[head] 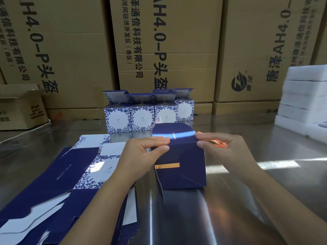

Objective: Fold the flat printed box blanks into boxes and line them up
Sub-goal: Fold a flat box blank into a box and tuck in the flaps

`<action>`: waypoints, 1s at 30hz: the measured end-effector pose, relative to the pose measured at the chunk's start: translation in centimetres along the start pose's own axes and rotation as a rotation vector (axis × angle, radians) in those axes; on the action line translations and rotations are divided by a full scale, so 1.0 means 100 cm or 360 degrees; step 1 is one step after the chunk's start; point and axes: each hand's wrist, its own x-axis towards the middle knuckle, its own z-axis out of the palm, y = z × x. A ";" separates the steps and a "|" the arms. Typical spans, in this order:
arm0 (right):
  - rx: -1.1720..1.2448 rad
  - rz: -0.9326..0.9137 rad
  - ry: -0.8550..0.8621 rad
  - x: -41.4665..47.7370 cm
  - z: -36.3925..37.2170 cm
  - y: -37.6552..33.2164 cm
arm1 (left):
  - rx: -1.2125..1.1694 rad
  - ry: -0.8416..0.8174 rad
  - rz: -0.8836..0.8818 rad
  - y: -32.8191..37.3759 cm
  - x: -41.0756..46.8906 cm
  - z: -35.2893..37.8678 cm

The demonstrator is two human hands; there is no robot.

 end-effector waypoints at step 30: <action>-0.1141 -0.0861 0.0039 -0.007 0.017 0.004 | -0.0266 -0.0138 -0.0012 0.006 -0.004 0.014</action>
